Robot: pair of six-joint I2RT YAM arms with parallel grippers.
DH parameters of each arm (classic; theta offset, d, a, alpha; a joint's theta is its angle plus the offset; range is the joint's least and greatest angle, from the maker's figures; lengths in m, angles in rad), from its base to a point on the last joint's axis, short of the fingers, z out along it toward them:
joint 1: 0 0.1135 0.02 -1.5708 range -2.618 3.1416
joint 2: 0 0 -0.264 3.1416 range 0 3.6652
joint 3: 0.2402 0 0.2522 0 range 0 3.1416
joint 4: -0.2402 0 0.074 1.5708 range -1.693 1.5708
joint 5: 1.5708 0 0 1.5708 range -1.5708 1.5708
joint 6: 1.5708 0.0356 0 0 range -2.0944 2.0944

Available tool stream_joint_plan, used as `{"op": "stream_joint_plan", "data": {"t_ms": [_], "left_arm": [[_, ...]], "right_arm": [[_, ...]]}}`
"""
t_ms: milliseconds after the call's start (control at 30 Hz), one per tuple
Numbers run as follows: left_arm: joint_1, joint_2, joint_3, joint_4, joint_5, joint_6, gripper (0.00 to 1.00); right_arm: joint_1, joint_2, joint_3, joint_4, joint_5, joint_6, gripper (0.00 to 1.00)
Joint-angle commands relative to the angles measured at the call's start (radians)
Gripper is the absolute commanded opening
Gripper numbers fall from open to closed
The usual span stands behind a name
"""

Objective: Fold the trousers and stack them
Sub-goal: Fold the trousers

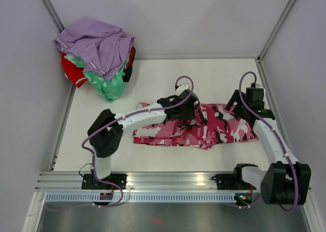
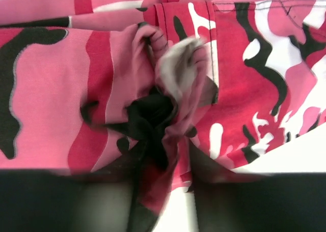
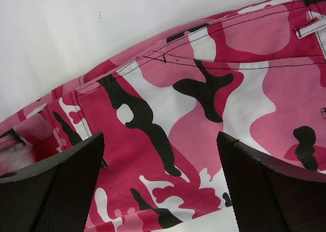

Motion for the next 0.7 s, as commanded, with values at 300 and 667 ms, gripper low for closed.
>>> {"op": "stream_joint_plan", "data": {"t_ms": [300,667], "left_arm": [[0.176,-0.372,-0.117,-0.134,-0.068,0.104,1.00],[0.576,-0.689,-0.770,0.145,0.307,0.205,0.98]], "right_arm": [[-0.001,-0.058,0.140,-0.046,-0.130,-0.040,0.98],[0.163,-0.021,0.070,-0.042,-0.193,-0.069,0.95]]}}
